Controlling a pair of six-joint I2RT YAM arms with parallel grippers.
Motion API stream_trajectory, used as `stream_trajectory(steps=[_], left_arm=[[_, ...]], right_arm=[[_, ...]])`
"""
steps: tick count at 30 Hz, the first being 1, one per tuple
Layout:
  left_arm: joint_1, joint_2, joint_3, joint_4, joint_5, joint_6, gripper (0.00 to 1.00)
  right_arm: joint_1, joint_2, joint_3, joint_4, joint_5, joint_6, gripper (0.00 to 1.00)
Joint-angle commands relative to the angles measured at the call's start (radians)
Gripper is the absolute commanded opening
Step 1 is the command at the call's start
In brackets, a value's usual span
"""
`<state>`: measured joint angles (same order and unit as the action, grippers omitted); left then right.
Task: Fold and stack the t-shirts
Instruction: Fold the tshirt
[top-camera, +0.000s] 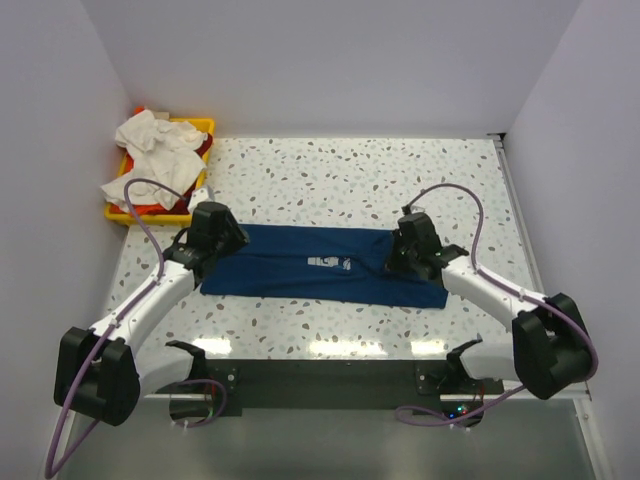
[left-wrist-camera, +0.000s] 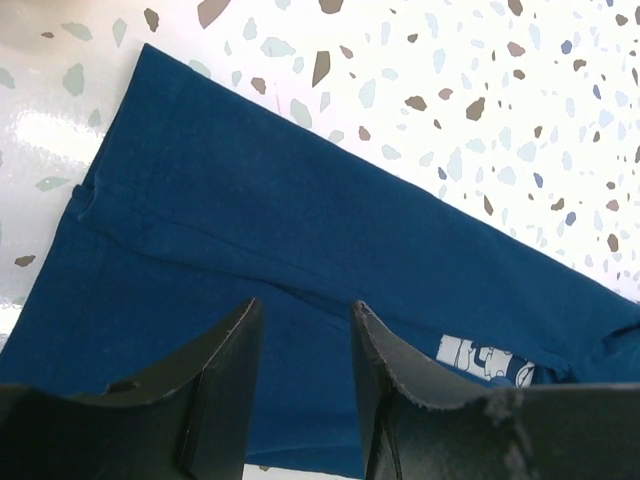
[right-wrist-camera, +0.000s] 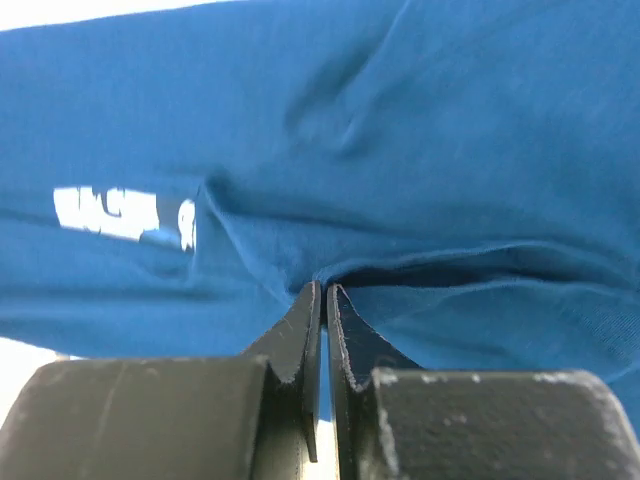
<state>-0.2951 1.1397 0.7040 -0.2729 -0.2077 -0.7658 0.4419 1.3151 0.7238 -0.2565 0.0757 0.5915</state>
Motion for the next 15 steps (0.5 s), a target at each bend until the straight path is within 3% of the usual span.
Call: stream_trajectory(steps=[1,15], left_arm=[[-0.004,-0.011,-0.014,0.037,0.014,0.014,0.45],[-0.003,0.023,-0.024,0.052,0.014,0.014,0.44]], right_arm=[[0.044,-0.062,-0.063,0.046,-0.008,0.062,0.03],[0.187,-0.103,-0.176,0.146,0.075,0.174,0.04]])
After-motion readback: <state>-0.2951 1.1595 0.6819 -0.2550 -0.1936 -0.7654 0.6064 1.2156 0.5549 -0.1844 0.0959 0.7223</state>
